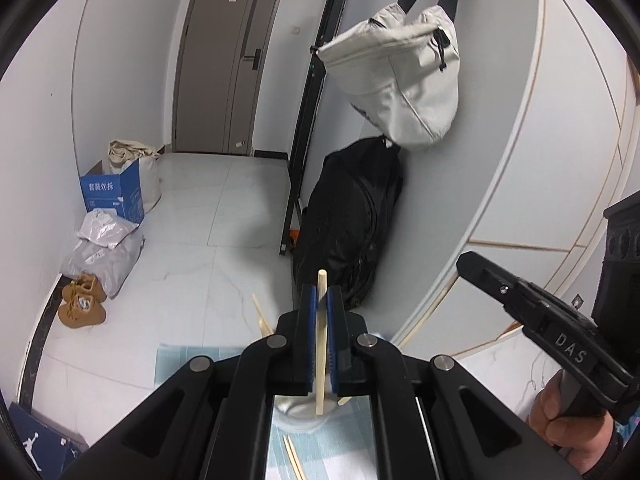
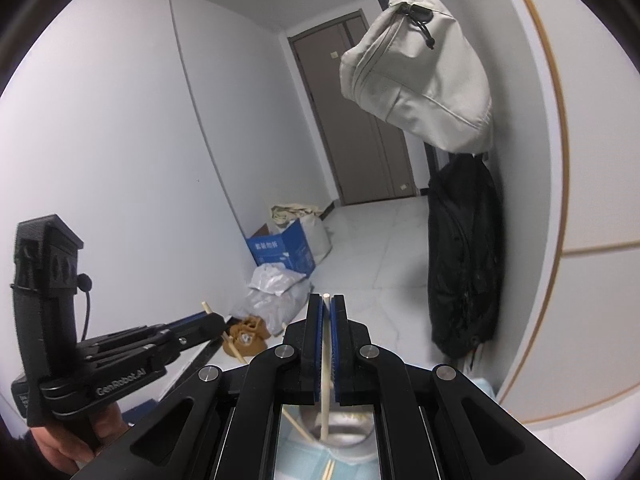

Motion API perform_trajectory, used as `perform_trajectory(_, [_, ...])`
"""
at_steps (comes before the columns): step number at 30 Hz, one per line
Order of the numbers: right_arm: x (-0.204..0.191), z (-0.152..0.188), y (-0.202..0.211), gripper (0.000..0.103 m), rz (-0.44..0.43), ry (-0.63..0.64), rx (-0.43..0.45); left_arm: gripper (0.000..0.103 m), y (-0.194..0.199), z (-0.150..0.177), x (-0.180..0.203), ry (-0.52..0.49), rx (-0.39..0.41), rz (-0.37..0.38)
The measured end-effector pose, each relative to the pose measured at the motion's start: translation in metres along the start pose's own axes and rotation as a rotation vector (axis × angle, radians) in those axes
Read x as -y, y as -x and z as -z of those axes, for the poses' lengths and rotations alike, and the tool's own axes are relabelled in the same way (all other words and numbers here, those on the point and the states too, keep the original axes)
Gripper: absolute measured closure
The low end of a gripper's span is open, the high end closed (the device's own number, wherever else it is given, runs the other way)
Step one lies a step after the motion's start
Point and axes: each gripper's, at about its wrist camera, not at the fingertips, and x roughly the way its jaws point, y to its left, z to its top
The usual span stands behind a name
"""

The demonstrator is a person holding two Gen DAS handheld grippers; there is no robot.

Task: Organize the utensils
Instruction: 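Carry both held chopsticks up over the white holder with both grippers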

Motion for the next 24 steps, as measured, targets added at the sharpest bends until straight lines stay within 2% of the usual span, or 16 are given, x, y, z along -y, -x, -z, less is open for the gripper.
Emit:
perform_trajectory(11, [0.006,-0.034,-0.049,0.1,0.014,0.046,-0.017,0.102,-0.031,-0.03,-0.013,0.018,0.026,-0.004])
perform_trajectory(16, [0.007,-0.034,-0.07,0.1,0.018,0.07,-0.044,0.102,-0.048,-0.03,-0.028,0.051,0.023,-0.017])
perform_trajectory(24, [0.011,-0.02,-0.097,0.1,0.009,0.085,-0.087,0.102,-0.075,-0.018,-0.044,0.095,-0.028,-0.009])
